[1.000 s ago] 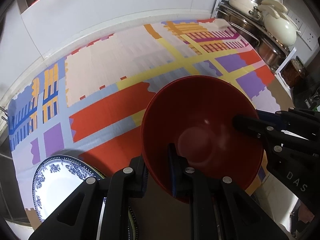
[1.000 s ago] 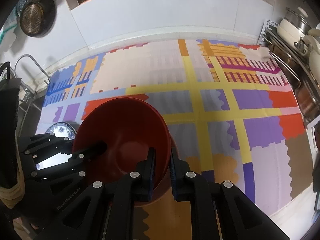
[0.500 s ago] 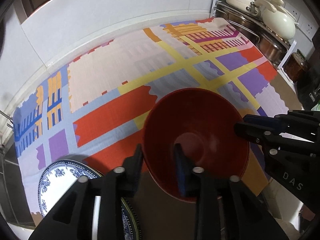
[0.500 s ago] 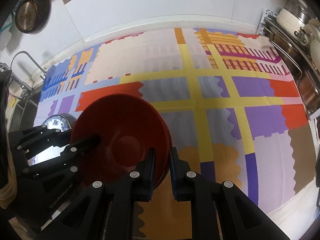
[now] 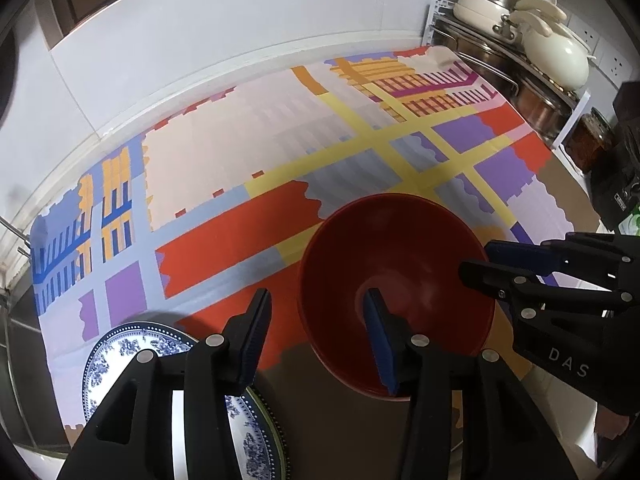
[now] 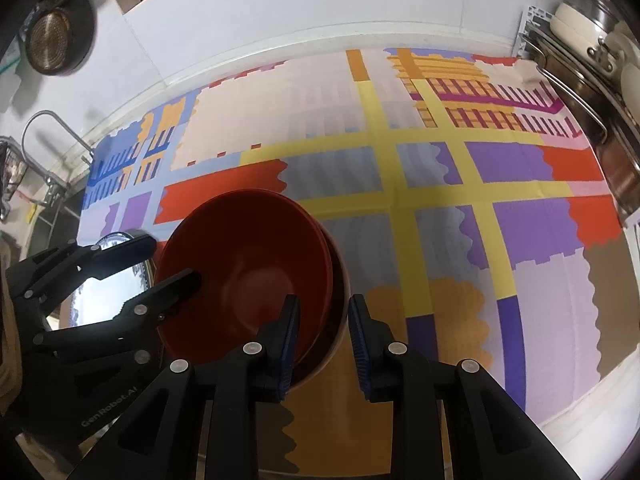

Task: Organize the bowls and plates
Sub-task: 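Lower the red bowl onto the pink bowl with both tools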

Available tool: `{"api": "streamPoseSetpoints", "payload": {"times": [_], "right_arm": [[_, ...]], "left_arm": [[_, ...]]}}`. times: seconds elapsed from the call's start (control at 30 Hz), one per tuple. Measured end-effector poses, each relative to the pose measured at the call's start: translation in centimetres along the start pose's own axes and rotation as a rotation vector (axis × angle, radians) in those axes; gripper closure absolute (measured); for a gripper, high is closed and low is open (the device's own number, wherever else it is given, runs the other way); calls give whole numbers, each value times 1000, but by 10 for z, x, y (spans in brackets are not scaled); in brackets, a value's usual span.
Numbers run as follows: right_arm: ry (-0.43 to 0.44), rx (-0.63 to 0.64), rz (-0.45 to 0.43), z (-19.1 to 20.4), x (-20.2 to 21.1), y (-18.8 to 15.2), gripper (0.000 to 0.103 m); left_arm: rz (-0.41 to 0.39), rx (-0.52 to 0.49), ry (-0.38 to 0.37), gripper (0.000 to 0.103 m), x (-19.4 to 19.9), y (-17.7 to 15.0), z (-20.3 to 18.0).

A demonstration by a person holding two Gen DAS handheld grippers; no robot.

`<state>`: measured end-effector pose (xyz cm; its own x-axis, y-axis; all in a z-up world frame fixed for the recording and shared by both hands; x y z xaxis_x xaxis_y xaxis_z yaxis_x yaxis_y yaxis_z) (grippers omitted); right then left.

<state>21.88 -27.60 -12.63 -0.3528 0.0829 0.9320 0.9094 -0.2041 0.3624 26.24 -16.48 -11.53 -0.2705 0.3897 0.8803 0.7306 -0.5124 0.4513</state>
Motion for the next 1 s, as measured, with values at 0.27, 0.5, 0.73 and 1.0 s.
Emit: {"api": "streamPoseSetpoints", "payload": {"times": [0.27,0.5,0.73,1.0], "right_arm": [[-17,-7,-2,-2,-2,1,77],[-21,-33,20,-6,-13,2,77],[27,-77,65,-7,-27,1,77],[50,-103,110,-8,-37,2,77]], "left_arm": [[24,17,16,56,-11,-2,7],[55,36,16,56,-26,-1,10],[105,64,-19,61,-45,0,10],[155,92,-69,68,-57,-3,11]]}}
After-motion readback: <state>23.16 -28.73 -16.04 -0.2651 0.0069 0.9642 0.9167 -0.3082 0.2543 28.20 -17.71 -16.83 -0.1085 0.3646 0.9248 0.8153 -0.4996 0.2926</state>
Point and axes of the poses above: each gripper's, at about its wrist camera, not at the fingertips, and x roughly against the way its jaws point, z to its left, y to its top, the point moved 4 cm from there along -x, roughly the way its jaws point, and after that the axes turned 9 degrees about -y, right-handed, at the moved point
